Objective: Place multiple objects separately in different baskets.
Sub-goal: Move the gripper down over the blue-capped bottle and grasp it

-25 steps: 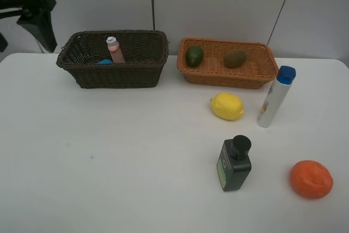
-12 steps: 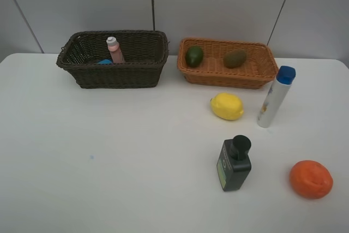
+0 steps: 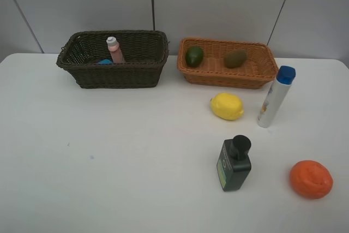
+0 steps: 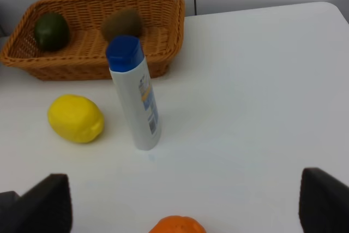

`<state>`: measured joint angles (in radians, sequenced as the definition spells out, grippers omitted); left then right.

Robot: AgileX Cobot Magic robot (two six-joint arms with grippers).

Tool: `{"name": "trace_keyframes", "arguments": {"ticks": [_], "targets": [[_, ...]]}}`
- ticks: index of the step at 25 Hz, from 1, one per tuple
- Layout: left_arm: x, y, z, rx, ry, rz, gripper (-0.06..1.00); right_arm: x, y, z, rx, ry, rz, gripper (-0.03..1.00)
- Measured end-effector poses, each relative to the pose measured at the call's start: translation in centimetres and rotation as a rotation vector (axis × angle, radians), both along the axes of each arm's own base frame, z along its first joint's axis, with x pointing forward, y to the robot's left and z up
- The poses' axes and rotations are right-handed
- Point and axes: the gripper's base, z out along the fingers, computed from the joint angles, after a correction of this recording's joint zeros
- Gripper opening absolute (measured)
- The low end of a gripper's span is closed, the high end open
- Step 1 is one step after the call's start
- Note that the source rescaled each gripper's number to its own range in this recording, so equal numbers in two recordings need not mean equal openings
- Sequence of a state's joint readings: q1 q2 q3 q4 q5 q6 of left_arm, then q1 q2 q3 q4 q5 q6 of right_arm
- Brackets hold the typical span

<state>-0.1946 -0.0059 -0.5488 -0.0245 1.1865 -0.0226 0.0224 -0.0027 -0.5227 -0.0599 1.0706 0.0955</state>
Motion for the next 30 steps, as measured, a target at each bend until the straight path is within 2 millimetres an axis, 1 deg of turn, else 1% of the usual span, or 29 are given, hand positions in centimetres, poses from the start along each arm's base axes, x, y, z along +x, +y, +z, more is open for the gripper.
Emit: {"name": "trace_keyframes", "arguments": {"ticks": [3,6,23,26,29,30], "targets": [[0.3,-0.2,0.1,0.003,-0.036,-0.028,1.00,0.0,0.0,0.0,0.000,0.000,0.000,0.98],[0.9,-0.4,-0.3,0.002,-0.065,-0.035,1.00,0.0,0.0,0.0,0.000,0.000,0.000,0.98],[1.0,-0.4,-0.2,-0.001,-0.078,-0.034,1.00,0.0,-0.1,0.0,-0.010,0.001,-0.007,0.98],[1.0,-0.4,-0.2,-0.001,-0.078,-0.034,1.00,1.1,-0.3,0.2,-0.033,0.061,-0.020,0.98],[1.0,-0.4,-0.2,-0.001,-0.078,-0.034,1.00,3.6,-0.2,1.1,-0.041,0.145,-0.020,0.98],[1.0,-0.4,-0.2,-0.001,-0.078,-0.034,1.00,4.9,-0.2,1.5,-0.036,0.185,-0.023,0.98]]}}
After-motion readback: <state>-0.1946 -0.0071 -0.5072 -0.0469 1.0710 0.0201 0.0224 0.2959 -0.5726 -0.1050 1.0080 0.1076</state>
